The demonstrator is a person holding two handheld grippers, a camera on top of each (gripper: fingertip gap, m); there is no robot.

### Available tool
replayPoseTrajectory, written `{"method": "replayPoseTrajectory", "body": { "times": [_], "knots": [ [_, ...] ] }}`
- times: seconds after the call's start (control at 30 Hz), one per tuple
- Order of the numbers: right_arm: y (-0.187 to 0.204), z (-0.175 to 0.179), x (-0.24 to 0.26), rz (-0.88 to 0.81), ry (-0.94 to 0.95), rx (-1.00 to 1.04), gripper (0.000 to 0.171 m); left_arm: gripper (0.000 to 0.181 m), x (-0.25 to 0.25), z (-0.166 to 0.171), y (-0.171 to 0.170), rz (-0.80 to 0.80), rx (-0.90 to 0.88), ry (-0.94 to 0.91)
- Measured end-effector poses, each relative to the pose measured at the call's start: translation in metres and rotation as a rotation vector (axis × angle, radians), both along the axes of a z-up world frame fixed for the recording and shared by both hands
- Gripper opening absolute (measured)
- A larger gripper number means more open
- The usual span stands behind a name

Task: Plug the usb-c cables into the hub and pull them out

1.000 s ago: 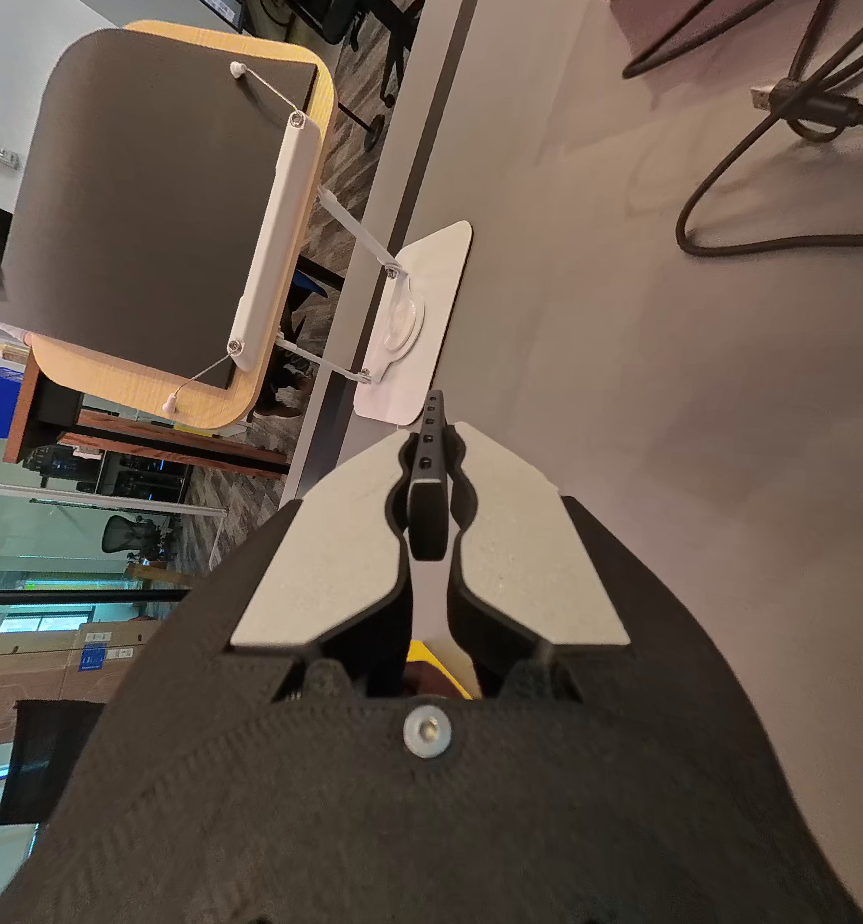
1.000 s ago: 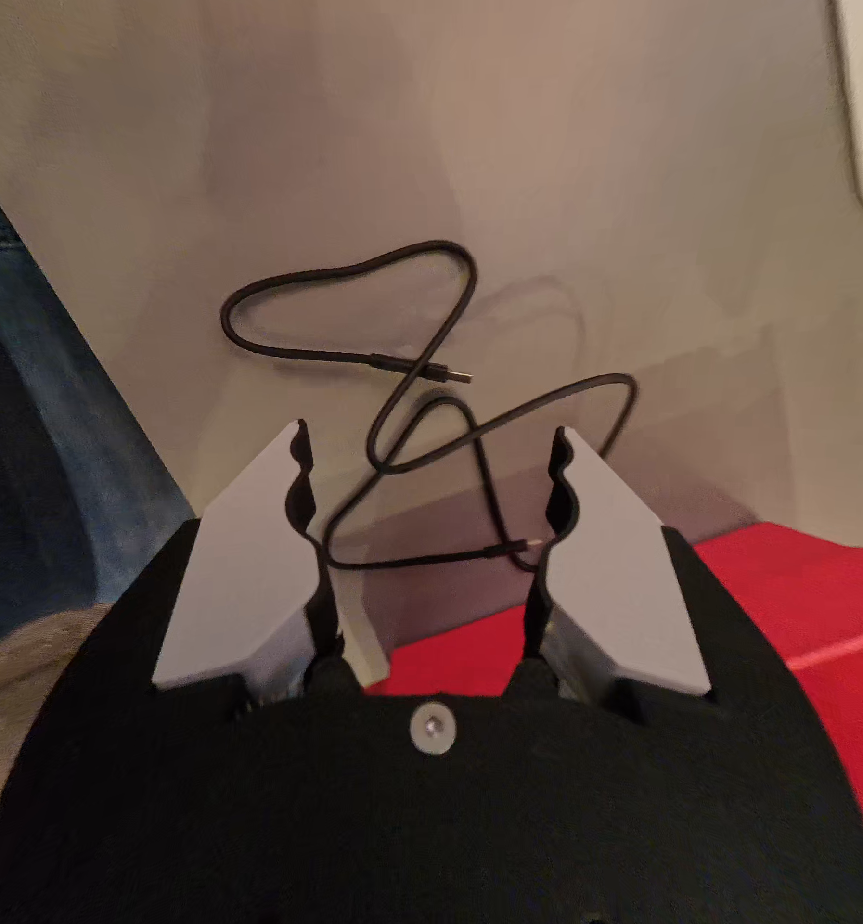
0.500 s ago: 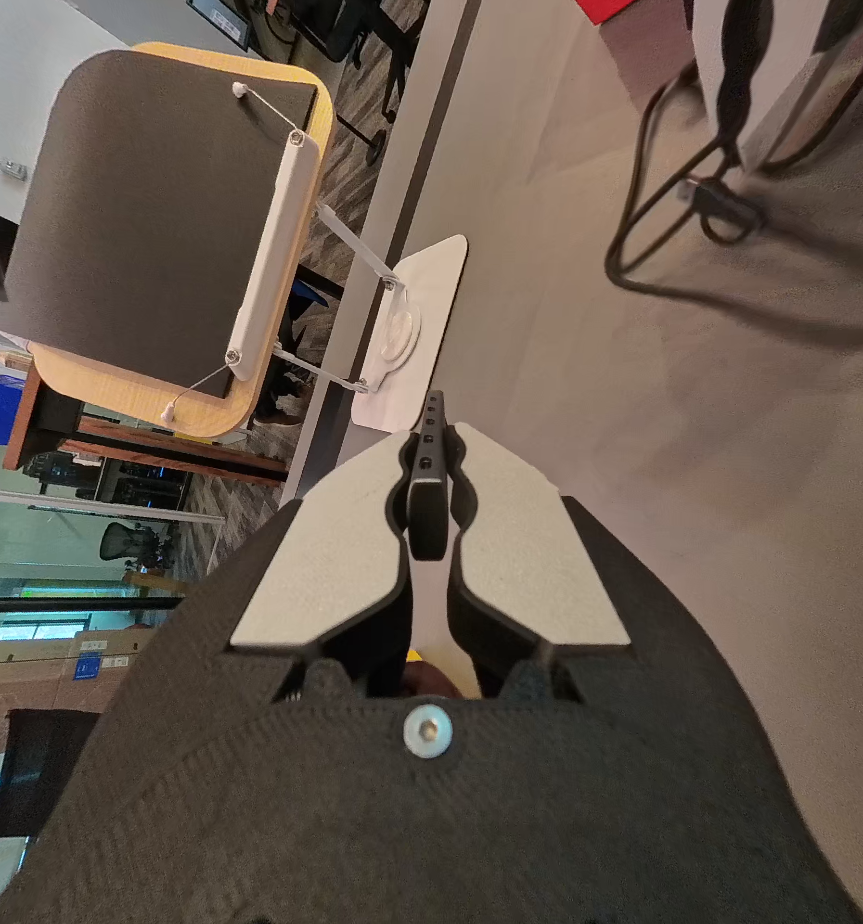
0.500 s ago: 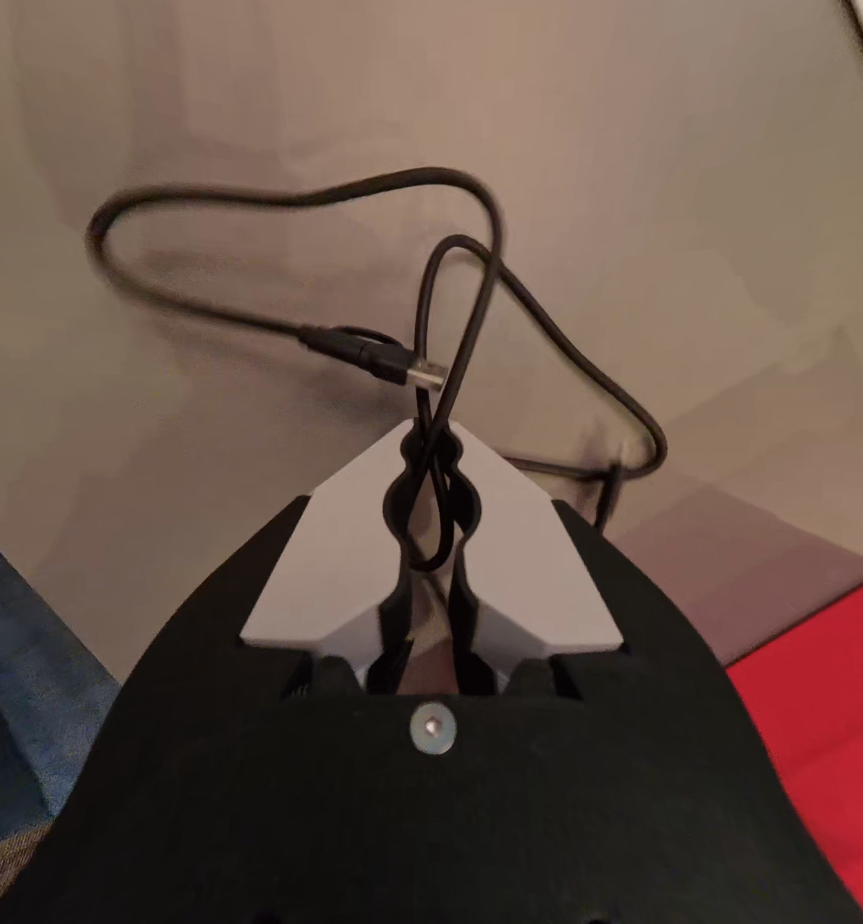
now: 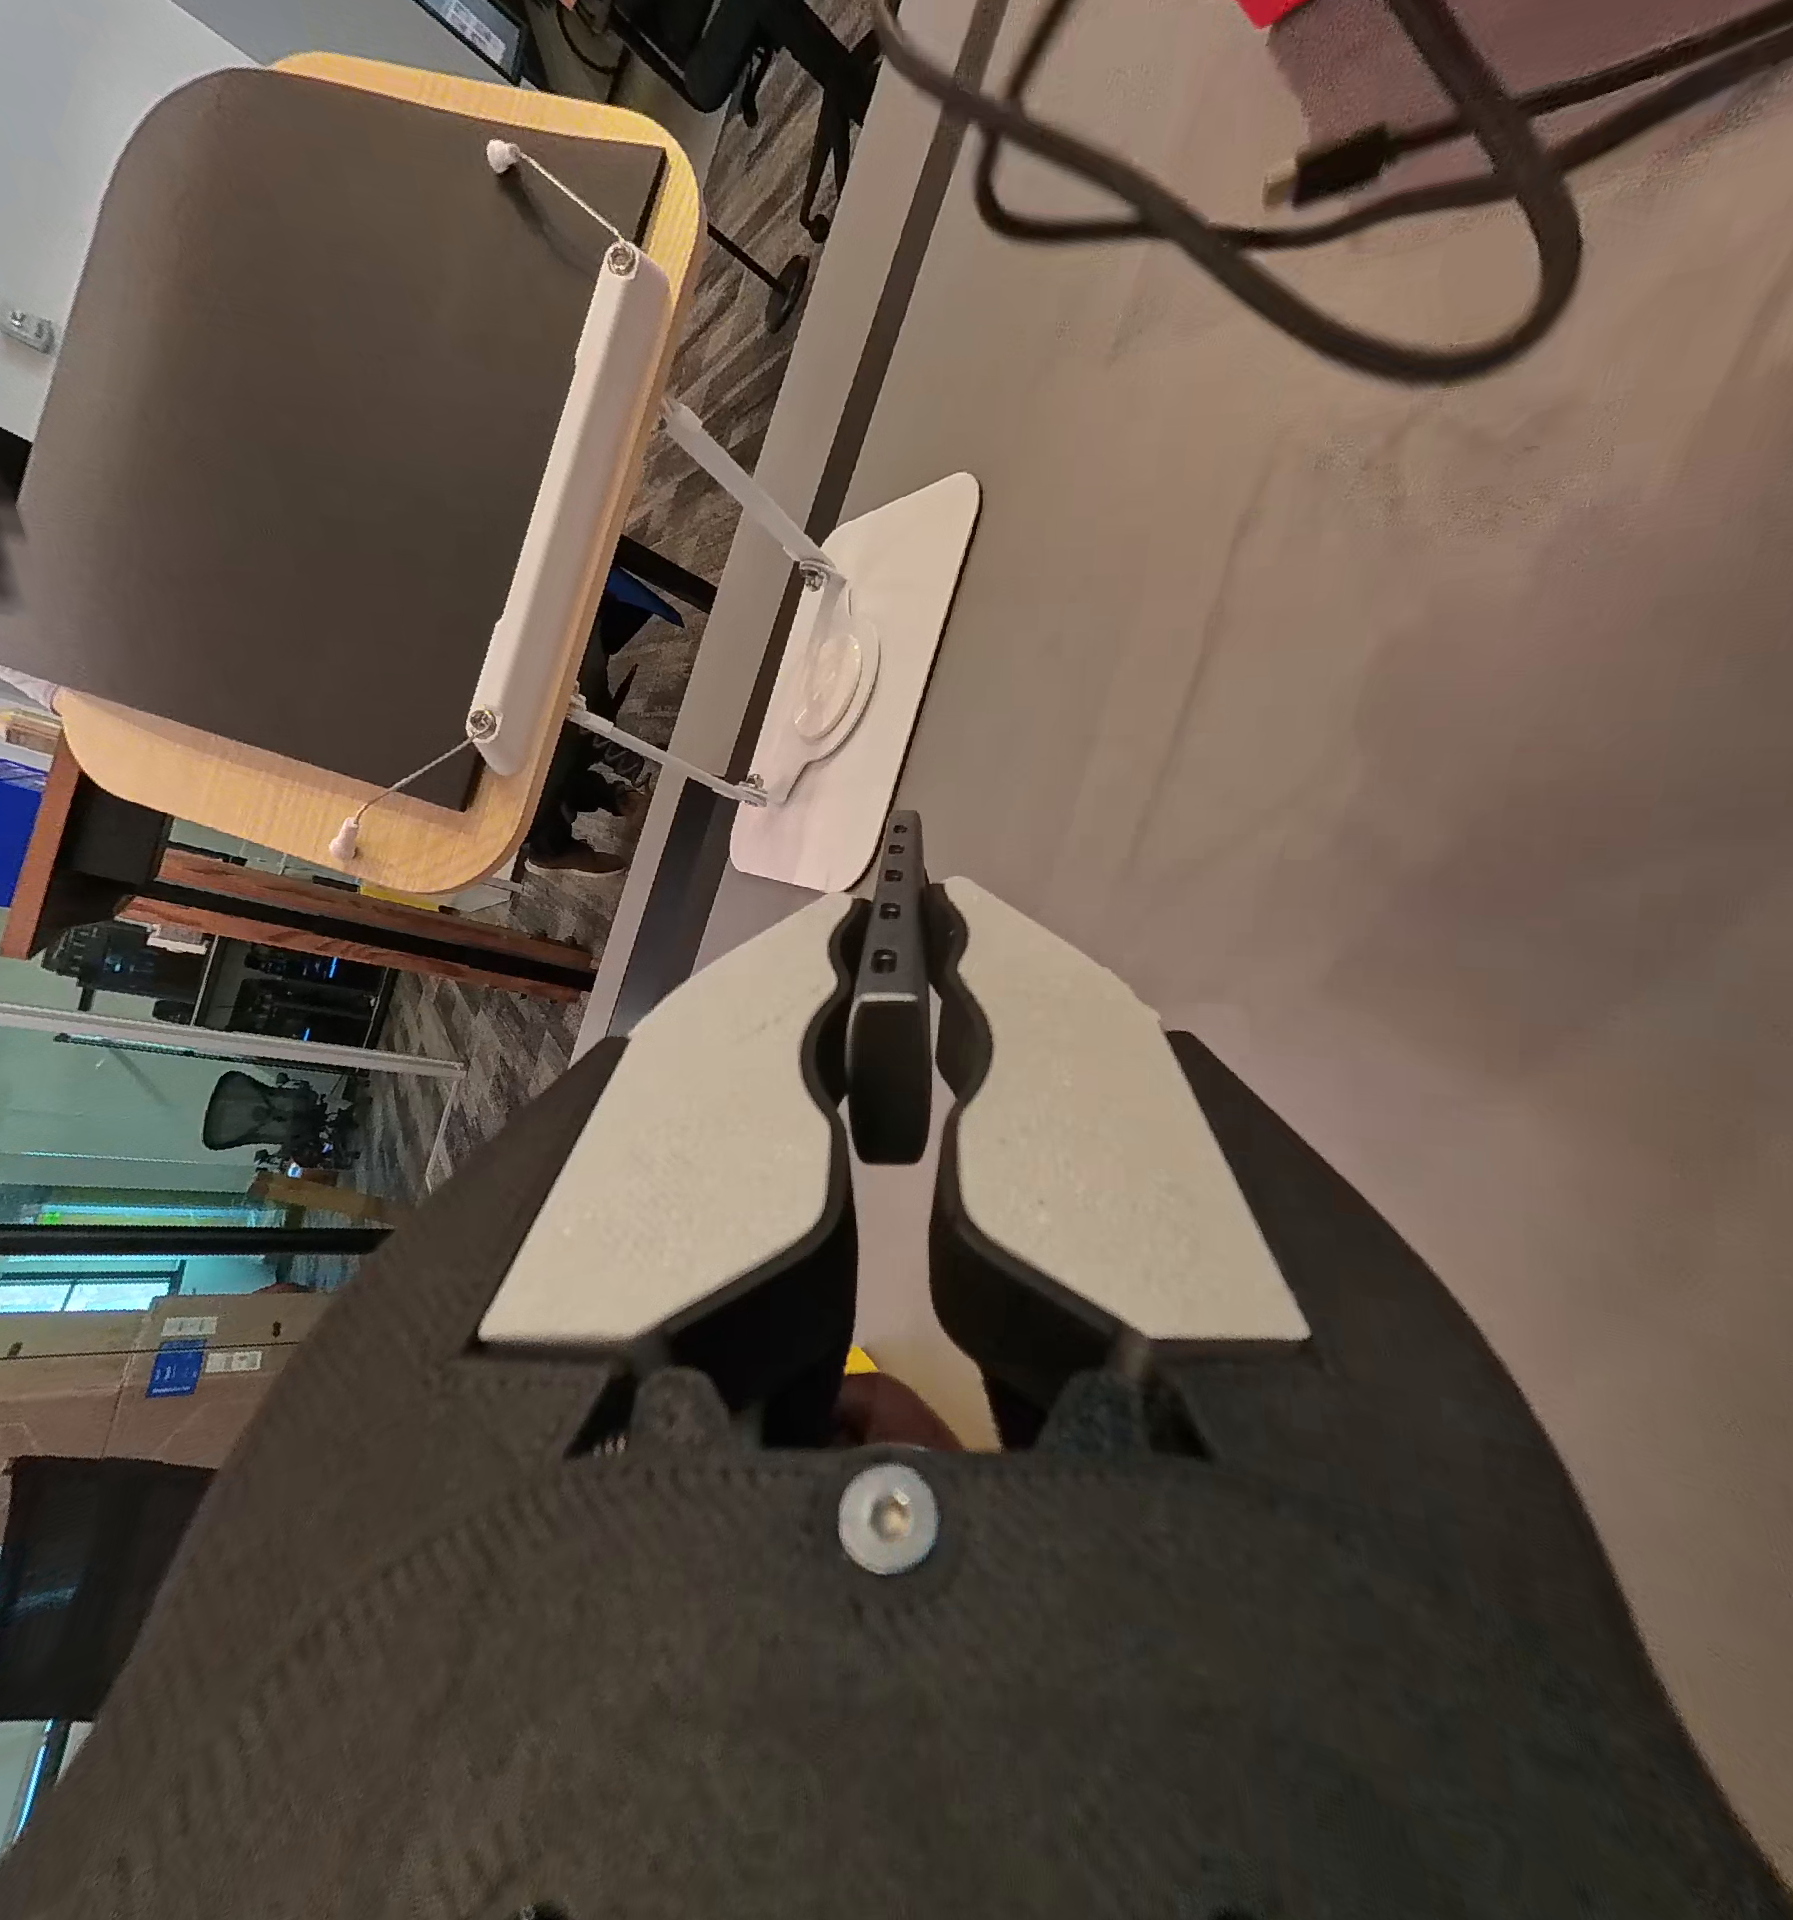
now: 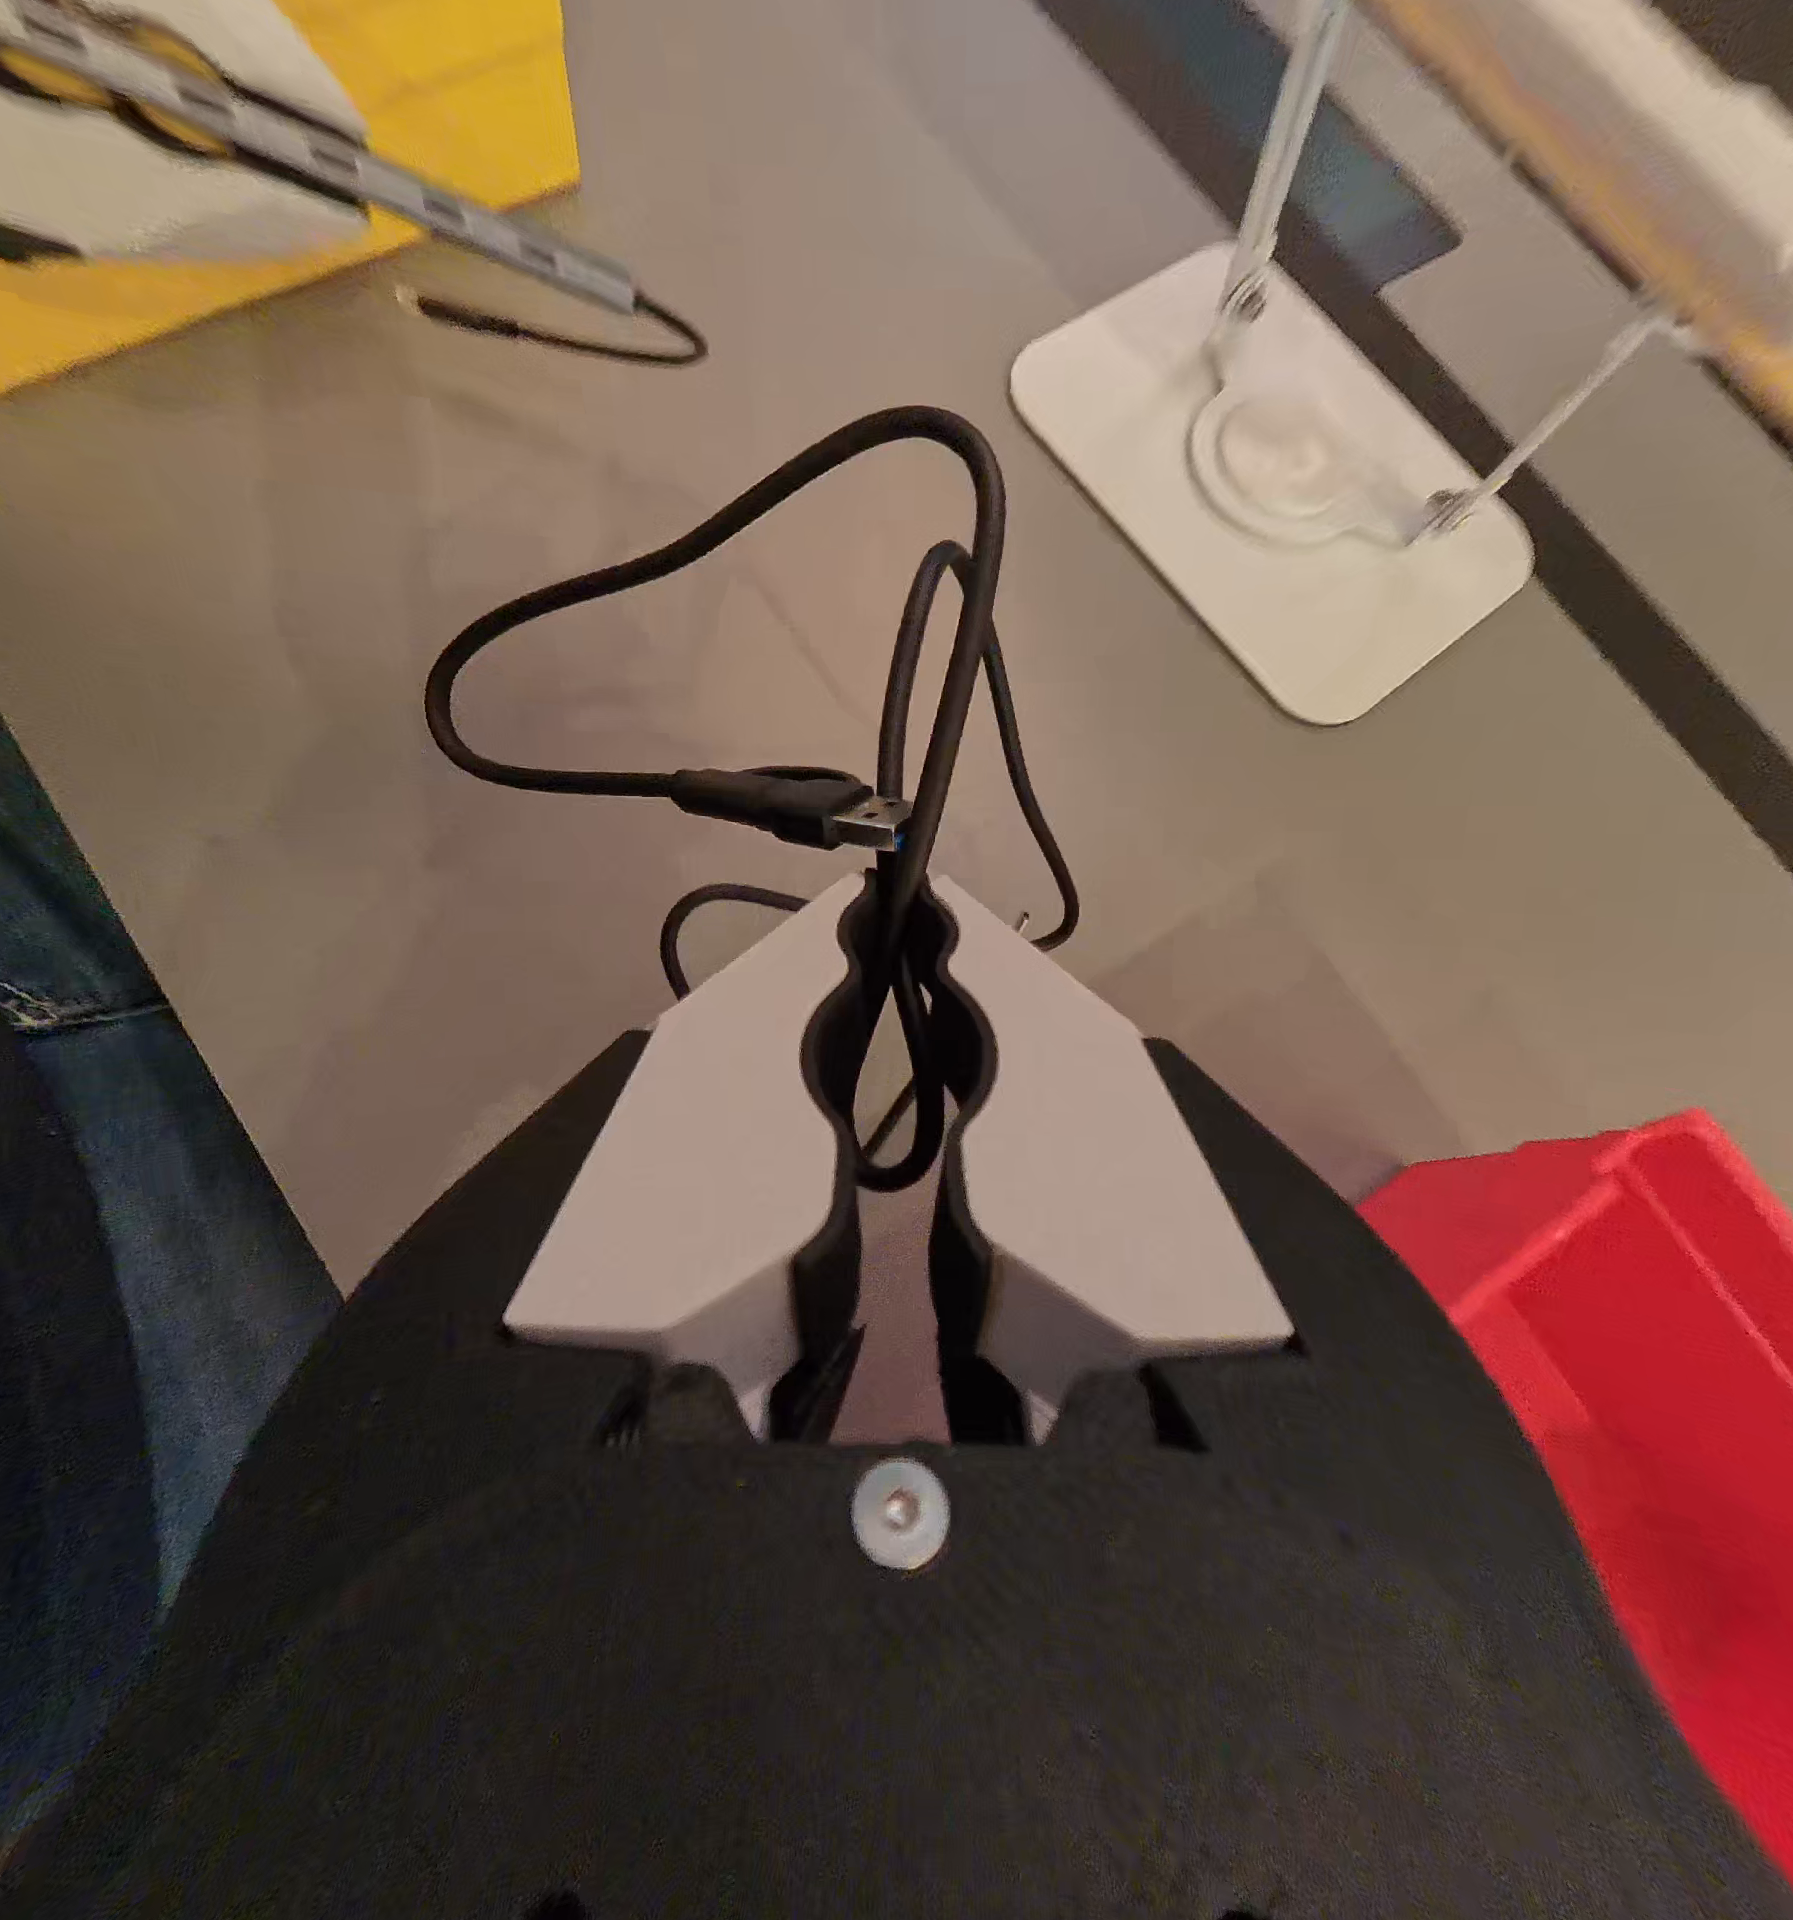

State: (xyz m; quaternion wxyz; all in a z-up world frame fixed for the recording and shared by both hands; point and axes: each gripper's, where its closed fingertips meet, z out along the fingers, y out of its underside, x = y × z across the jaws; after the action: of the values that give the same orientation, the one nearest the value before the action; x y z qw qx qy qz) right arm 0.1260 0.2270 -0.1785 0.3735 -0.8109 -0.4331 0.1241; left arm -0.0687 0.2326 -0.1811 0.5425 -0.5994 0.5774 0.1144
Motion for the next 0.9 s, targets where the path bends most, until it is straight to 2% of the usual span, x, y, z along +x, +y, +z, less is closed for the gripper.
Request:
{"method": "replayPoseTrajectory", "body": {
  "times": [0.17,0.3,0.47,0.73,0.9],
  "knots": [
    [-0.003,0.043,0.017,-0.016,0.028,0.061,0.0,0.01,0.003,-0.004,-0.001,-0.005,-0.014,0.008],
    [-0.009,0.054,0.025,-0.025,0.025,0.086,0.0,0.01,0.009,-0.009,-0.005,0.0,-0.036,0.028],
    [-0.016,0.042,0.024,-0.011,0.018,0.057,0.0,0.01,0.036,-0.032,-0.013,0.004,-0.109,0.087],
    [-0.025,0.021,0.019,-0.006,0.024,0.026,0.0,0.011,0.056,-0.074,-0.009,-0.005,-0.121,0.19],
    [-0.031,-0.002,0.002,-0.012,0.017,0.019,0.0,0.024,0.054,-0.097,-0.009,0.022,-0.236,0.217]
  ]
}}
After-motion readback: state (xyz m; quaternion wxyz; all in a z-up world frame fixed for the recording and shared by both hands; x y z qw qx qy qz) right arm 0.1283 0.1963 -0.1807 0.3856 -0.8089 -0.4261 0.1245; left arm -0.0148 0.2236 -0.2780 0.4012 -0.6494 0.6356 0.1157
